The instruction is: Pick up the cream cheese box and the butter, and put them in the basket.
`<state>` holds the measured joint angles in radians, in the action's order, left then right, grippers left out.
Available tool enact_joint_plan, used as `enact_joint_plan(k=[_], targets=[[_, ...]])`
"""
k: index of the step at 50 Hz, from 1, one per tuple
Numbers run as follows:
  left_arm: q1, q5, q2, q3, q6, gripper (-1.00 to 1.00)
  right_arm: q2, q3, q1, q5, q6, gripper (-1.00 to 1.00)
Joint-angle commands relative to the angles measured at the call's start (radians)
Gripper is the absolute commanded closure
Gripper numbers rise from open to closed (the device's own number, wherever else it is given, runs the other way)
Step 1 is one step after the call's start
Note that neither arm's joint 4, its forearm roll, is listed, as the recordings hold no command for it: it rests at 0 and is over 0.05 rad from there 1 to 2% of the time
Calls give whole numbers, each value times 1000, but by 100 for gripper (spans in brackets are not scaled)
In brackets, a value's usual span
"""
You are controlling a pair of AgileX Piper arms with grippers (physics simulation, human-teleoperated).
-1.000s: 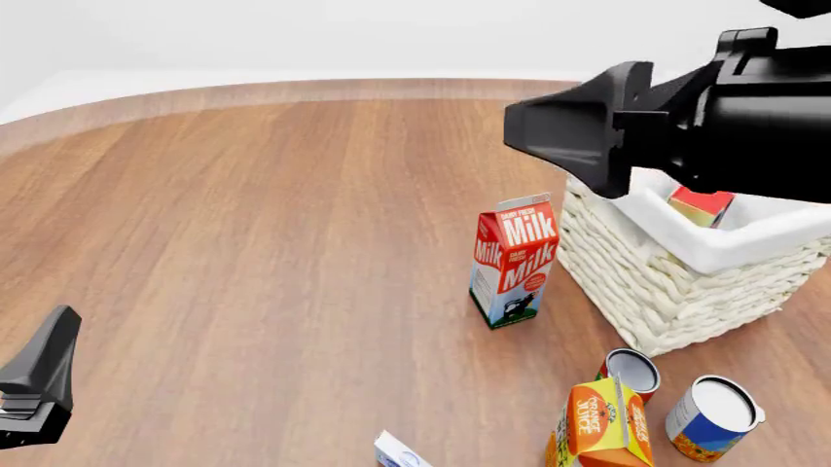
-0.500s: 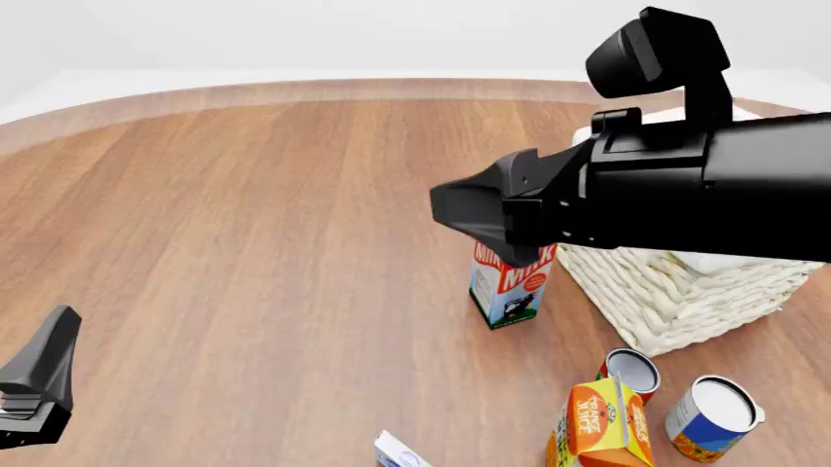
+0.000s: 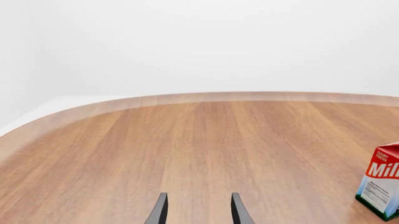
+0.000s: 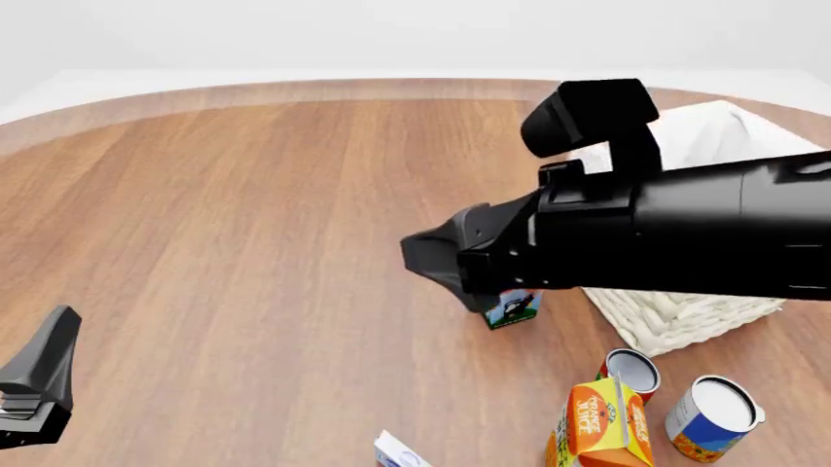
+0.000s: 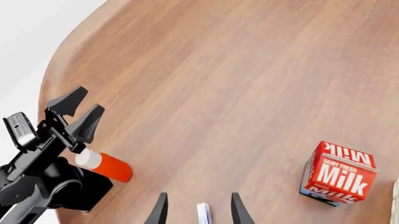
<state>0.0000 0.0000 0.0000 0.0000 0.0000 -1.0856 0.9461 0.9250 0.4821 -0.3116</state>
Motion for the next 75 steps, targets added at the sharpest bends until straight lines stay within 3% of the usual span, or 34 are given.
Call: enact_joint_plan(k=[1, 21, 49, 59, 75], targets=[[0, 0, 0, 0, 0, -100, -9, -52, 6, -5, -20, -100], [0, 0, 0, 0, 0, -100, -162, -10, 77, 21, -32, -100], [0, 0, 0, 0, 0, -100, -253, 29, 87, 84, -10, -100], [0, 0, 0, 0, 0, -100, -261, 13, 78, 69, -6, -100], [0, 0, 0, 0, 0, -100, -317, -42, 89, -3, -47, -100]])
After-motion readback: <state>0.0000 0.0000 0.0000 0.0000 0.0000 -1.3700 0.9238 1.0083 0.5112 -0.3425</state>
